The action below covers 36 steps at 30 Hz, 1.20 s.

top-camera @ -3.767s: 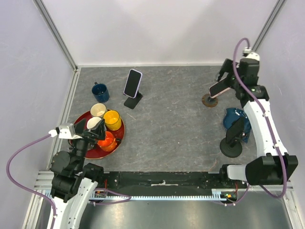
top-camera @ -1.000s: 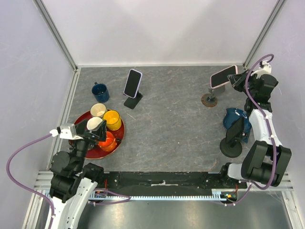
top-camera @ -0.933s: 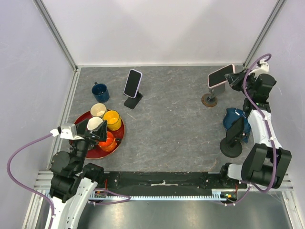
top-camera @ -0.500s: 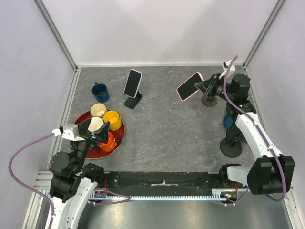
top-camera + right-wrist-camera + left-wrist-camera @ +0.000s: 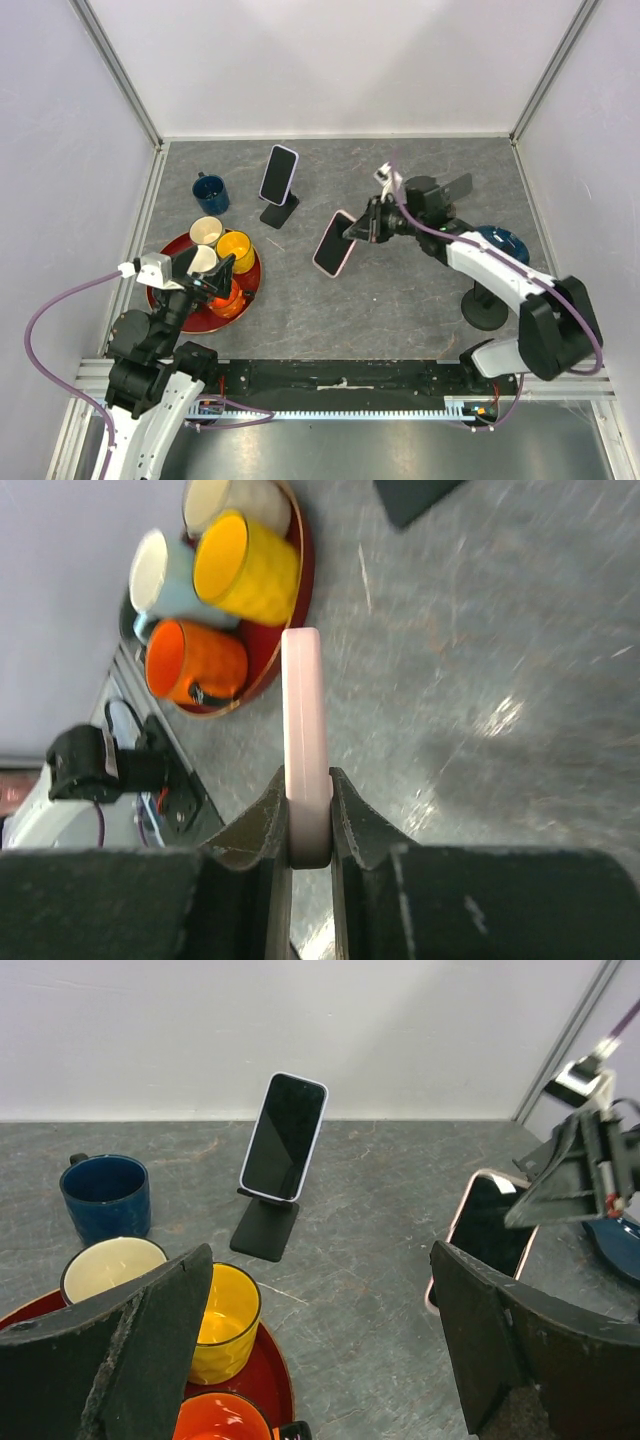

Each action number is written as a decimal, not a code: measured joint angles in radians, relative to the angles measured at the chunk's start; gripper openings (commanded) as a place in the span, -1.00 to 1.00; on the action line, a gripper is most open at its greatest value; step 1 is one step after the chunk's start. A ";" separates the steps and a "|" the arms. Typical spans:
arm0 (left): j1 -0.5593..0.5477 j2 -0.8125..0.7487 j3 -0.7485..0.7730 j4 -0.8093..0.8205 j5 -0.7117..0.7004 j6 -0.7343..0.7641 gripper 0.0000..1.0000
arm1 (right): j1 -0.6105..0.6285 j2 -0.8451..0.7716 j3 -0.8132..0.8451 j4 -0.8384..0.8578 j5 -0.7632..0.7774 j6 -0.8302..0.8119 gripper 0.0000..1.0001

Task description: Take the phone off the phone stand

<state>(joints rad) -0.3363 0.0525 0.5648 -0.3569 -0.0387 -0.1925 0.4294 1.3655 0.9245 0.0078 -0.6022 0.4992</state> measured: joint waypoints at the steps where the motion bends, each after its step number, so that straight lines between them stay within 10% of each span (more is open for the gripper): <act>1: 0.000 0.001 0.000 0.000 0.001 0.000 0.92 | 0.026 0.027 0.000 -0.007 0.000 0.000 -1.00; 23: 0.000 0.010 0.000 0.000 0.016 0.001 0.93 | 0.249 0.538 0.039 0.386 -0.027 0.299 -0.97; 31: 0.000 0.010 0.000 0.000 0.016 0.001 0.93 | 0.261 0.566 0.068 0.362 0.008 0.293 -0.08; 36: 0.000 0.010 0.000 0.000 0.016 0.001 0.93 | 0.266 0.583 0.072 0.286 0.068 0.248 0.13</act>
<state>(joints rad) -0.3363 0.0628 0.5648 -0.3569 -0.0227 -0.1917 0.6956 1.9484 0.9962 0.2943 -0.5343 0.7471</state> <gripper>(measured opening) 0.963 0.527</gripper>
